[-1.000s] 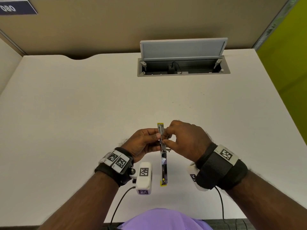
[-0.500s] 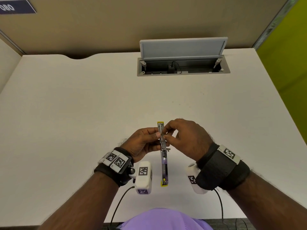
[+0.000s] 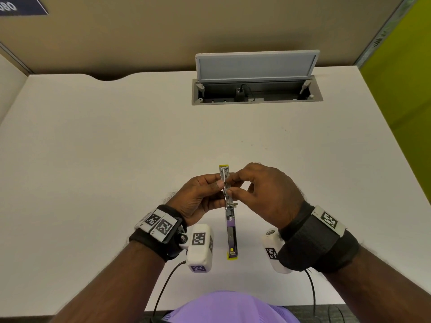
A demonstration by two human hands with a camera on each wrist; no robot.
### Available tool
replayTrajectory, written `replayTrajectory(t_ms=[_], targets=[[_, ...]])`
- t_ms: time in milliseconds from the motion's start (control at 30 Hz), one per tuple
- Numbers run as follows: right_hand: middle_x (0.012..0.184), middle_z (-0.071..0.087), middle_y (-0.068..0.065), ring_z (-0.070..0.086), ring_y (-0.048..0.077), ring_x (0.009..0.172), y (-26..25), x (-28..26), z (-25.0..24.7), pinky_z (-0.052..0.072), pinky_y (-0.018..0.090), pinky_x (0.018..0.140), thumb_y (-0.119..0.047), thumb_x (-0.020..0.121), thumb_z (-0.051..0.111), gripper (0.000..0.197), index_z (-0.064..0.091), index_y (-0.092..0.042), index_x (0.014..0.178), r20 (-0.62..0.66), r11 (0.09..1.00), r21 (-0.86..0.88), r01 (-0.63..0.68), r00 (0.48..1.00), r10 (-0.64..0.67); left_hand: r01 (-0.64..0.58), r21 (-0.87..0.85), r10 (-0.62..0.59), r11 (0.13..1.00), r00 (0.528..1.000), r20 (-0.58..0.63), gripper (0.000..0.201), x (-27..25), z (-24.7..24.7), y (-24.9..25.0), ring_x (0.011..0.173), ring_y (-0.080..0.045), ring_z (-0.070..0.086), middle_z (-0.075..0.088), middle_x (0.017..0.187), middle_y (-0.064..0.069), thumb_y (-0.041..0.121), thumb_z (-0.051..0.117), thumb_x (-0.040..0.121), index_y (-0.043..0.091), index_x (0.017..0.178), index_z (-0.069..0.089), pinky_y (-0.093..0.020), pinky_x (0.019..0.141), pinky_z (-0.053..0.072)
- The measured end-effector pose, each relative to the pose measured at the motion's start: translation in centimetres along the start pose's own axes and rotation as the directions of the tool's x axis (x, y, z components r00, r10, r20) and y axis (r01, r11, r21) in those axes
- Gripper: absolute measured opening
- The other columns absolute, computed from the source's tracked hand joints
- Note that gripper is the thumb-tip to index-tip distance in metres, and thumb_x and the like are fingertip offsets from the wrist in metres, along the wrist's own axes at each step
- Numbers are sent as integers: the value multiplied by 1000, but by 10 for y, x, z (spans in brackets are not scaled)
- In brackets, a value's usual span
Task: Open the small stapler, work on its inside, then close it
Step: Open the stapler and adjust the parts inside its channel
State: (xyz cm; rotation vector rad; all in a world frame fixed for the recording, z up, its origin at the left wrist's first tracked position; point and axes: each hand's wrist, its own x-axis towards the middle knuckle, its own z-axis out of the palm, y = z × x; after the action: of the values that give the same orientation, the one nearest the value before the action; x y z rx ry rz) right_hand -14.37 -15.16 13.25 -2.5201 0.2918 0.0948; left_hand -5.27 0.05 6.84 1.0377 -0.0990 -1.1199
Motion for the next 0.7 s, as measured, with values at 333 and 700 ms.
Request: replayTrajectory(t_ms=[333,700], targets=[[98,61,-8,58,18,84,-11,0,-7,35,28,67,-41,89,53,16,65,-32,95,87,975,-221,-18,996,38,22,86,-21,996,1000,-7,25,4,4,-1,81,-19,72,75,89,-7,7,51,92,1,113,64,-25,70,60],[101,62,-10,60,14,85,-10,-1,-8,40,29,70,-43,86,58,18,67,-36,99,155,975,-224,-9,987,44,36,100,-33,994,999,-38,25,1,7,-1,82,-21,72,75,92,-6,7,50,92,3,112,65,-27,71,60]])
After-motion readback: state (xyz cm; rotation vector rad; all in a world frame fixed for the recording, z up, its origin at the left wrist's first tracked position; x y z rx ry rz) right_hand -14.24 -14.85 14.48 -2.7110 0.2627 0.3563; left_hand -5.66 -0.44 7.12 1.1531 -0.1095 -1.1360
